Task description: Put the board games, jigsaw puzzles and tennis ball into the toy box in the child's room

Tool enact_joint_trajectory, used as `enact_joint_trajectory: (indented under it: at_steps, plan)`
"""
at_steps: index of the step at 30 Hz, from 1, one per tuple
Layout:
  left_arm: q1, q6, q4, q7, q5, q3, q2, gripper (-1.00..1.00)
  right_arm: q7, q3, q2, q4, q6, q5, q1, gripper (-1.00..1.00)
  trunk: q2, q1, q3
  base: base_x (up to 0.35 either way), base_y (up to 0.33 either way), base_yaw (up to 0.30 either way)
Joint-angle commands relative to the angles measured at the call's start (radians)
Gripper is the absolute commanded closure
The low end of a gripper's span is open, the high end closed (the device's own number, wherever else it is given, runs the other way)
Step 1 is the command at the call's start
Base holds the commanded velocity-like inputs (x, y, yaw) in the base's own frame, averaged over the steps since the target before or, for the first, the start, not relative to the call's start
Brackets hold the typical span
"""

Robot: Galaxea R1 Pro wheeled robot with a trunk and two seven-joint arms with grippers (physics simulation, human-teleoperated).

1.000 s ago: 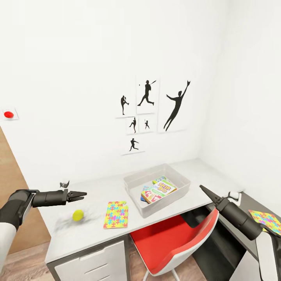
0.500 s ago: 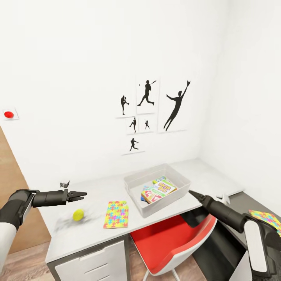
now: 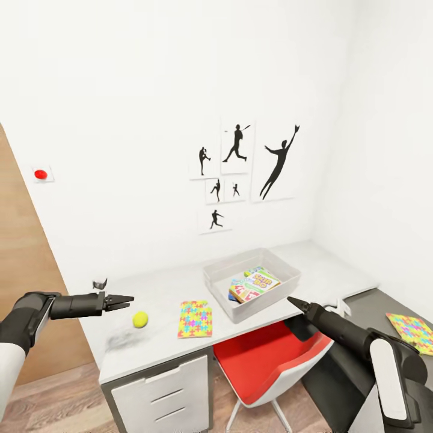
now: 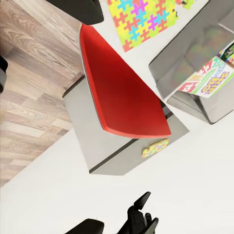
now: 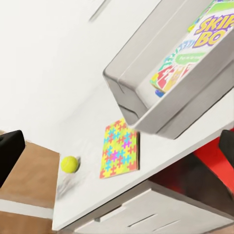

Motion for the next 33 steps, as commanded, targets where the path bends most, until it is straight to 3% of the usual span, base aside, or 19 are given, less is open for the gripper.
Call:
enact_joint_trajectory:
  at_steps: [1, 15, 22, 33]
  plan:
    - [0.000, 0.010, 0.000, -0.008, -0.011, 0.004, -0.001, -1.00, 0.011, -0.002, 0.001, -0.001, 0.004, 0.008, -0.001, -1.00, -0.001, 0.000, -0.001, -0.076, 0.075, 0.004]
    - [0.000, 0.008, 0.000, -0.008, -0.011, 0.004, -0.001, -1.00, 0.013, 0.013, 0.001, -0.002, 0.003, 0.008, -0.001, -1.00, -0.001, 0.000, -0.014, -0.014, 0.031, 0.128]
    - [0.000, 0.009, 0.000, -0.008, -0.011, 0.004, -0.001, -1.00, 0.012, 0.041, 0.001, -0.002, 0.002, 0.008, -0.001, -1.00, -0.001, 0.000, -0.023, 0.000, 0.195, 0.169]
    - [0.000, 0.009, 0.000, -0.008, -0.011, 0.004, -0.001, -1.00, 0.012, 0.047, 0.001, -0.001, 0.001, 0.008, -0.001, -1.00, -0.001, 0.000, -0.038, 0.000, 0.178, 0.170]
